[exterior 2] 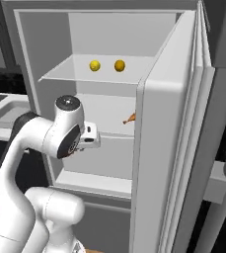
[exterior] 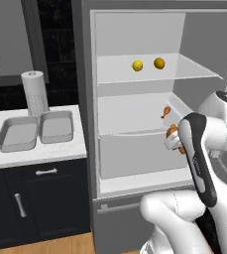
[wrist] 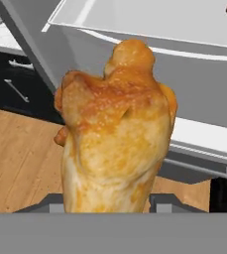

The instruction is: Place one lemon and one chicken drumstick in each tupperware on the nearby counter, to pack two identical lunches.

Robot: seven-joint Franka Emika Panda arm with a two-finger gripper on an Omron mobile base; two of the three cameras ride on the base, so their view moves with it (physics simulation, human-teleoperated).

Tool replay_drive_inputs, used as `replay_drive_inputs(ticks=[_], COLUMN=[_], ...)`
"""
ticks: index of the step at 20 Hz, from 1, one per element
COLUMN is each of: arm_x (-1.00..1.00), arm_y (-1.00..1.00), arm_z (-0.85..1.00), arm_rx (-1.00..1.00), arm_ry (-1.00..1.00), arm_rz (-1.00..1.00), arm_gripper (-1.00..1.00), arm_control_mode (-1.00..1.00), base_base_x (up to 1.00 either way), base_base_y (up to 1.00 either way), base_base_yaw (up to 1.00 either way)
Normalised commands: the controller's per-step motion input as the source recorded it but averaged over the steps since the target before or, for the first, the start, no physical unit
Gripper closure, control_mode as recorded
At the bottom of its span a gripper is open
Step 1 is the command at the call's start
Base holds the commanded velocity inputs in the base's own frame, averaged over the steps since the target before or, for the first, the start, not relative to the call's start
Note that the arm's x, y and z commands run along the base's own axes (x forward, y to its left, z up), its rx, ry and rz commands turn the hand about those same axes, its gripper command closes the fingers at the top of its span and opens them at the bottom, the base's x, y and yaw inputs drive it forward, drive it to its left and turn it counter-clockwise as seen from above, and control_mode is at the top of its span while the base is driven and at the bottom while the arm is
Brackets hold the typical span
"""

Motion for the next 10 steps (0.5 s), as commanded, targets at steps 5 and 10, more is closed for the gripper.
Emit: replay_drive_inputs(ticks=[5,10], arm_x=[0.00,0.00], arm_y=[0.00,0.00], arm_z=[0.00,0.00], arm_rx=[0.00,0.00], arm_ry=[0.00,0.00], arm_rz=[0.00,0.00], arm_gripper=[1.00,1.00], arm_control_mode=[1.00,1.00], base_base_x=[-0.81,-0.06], base_base_y=[0.59,1.00], base_base_yaw=[0.01,0.06])
